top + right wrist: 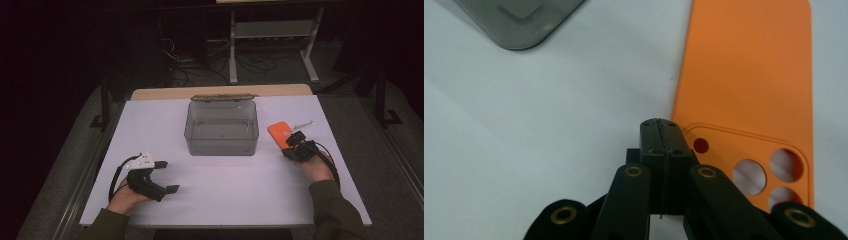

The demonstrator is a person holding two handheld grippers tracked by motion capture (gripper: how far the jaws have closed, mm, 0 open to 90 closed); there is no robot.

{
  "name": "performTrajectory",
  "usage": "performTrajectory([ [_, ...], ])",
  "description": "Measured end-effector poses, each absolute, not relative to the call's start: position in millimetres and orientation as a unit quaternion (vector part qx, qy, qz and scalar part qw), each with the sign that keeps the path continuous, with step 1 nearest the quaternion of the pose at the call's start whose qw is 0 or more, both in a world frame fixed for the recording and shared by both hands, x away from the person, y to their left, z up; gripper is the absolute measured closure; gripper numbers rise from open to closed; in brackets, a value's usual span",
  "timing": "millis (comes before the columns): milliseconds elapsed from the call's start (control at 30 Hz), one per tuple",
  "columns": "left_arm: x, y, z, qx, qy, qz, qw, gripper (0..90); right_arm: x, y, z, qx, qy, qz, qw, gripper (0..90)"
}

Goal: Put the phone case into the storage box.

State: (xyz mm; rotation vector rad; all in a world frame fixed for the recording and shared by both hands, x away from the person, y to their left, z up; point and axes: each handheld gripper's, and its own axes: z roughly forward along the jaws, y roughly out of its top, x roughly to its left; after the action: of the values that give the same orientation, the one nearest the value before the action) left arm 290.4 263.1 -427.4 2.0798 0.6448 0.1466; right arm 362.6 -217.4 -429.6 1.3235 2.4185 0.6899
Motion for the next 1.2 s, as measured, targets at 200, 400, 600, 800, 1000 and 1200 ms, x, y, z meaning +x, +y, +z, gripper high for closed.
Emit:
performTrajectory([
  [200, 291, 263, -427, 0.846, 0.261, 0.06, 0.461, 0.0, 363, -223, -430, 0.464, 0.839, 0.241, 0.152, 89.0],
  [400, 291, 262, -427, 0.847, 0.26, 0.059, 0.46, 0.0, 359, -222, -423, 0.458, 0.833, 0.273, 0.147, 88.8],
  [600, 291, 262, -427, 0.846, 0.259, 0.059, 0.461, 0.0, 347, -219, -417, 0.438, 0.827, 0.325, 0.137, 75.0],
  [800, 291, 261, -428, 0.848, 0.258, 0.057, 0.46, 0.0, 334, -215, -418, 0.432, 0.818, 0.354, 0.139, 49.2],
  [1000, 291, 261, -427, 0.848, 0.257, 0.058, 0.46, 0.0, 316, -206, -420, 0.421, 0.811, 0.379, 0.149, 24.1],
  [1200, 291, 261, -427, 0.848, 0.257, 0.058, 0.46, 0.0, 300, -199, -425, 0.416, 0.802, 0.394, 0.168, 9.8],
])
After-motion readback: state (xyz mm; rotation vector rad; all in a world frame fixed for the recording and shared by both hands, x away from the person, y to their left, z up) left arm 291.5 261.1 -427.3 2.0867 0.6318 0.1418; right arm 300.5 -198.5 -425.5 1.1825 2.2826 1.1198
